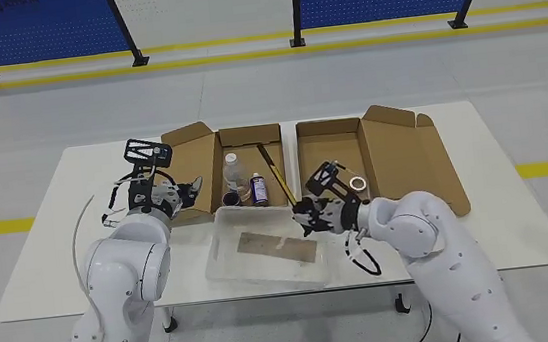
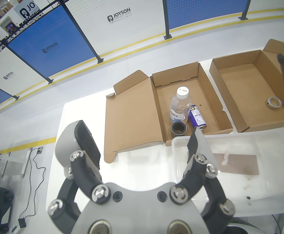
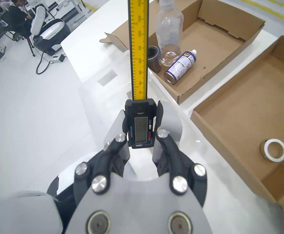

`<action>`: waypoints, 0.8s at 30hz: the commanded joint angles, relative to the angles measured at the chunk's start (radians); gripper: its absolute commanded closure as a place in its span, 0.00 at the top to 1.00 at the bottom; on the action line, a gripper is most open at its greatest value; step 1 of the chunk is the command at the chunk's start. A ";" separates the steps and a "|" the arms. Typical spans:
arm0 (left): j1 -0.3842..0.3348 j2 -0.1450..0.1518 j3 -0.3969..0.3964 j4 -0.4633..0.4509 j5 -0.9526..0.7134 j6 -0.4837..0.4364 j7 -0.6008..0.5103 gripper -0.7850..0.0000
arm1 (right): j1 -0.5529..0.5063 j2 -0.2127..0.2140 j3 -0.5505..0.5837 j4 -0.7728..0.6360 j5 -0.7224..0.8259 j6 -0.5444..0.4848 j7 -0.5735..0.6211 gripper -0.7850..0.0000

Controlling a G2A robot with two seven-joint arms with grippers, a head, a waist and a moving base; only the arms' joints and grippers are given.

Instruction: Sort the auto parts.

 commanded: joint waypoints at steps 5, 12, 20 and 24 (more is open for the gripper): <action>0.000 0.000 0.000 0.000 0.000 0.000 0.000 1.00 | 0.017 0.007 0.047 -0.008 -0.046 0.127 -0.029 0.00; 0.000 0.000 0.000 0.000 0.000 0.000 0.000 1.00 | 0.080 0.014 0.103 0.022 -0.130 0.303 -0.019 0.00; 0.000 0.000 0.000 0.000 0.000 0.000 0.000 1.00 | 0.178 0.010 0.099 0.205 -0.129 0.373 -0.001 0.00; 0.000 0.000 0.000 0.000 0.000 0.000 0.000 1.00 | 0.221 0.002 0.078 0.314 -0.092 0.380 -0.022 0.00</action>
